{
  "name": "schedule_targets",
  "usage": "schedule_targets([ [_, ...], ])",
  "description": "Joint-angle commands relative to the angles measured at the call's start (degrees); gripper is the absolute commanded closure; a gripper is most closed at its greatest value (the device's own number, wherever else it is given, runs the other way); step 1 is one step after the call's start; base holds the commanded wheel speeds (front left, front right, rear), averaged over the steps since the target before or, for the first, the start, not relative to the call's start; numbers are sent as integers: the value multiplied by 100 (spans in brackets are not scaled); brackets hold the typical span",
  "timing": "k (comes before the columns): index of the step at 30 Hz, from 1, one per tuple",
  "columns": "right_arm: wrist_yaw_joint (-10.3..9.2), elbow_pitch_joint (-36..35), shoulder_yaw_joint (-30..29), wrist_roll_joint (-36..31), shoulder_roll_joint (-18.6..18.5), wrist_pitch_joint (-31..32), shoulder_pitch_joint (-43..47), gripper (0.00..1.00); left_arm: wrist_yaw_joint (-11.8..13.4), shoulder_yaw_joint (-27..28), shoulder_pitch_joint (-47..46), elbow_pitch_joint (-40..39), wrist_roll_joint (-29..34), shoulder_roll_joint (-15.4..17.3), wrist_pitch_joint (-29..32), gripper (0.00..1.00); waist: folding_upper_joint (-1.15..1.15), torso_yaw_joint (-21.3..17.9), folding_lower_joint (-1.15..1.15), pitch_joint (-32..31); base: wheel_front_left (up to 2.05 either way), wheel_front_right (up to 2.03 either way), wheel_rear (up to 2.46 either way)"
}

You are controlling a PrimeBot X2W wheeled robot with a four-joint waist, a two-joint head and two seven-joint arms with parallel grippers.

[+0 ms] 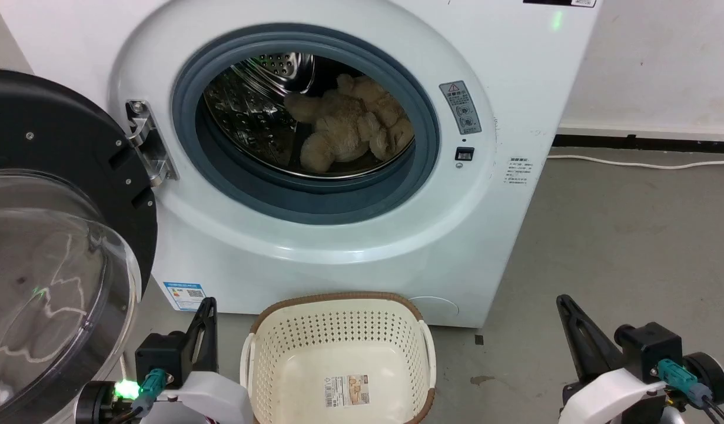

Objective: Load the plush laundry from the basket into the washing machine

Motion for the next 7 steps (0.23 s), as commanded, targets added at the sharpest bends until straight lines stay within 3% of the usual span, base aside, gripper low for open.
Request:
schedule_targets([
  [1,3,-26,-8,-43,-4,2,-68,100,-31,6,-85,-30,16,-3,2,100,0,0,0,0,0,0,0],
  [7,3,-26,-8,-43,-4,2,-68,100,-31,6,-85,-30,16,-3,2,100,0,0,0,0,0,0,0],
])
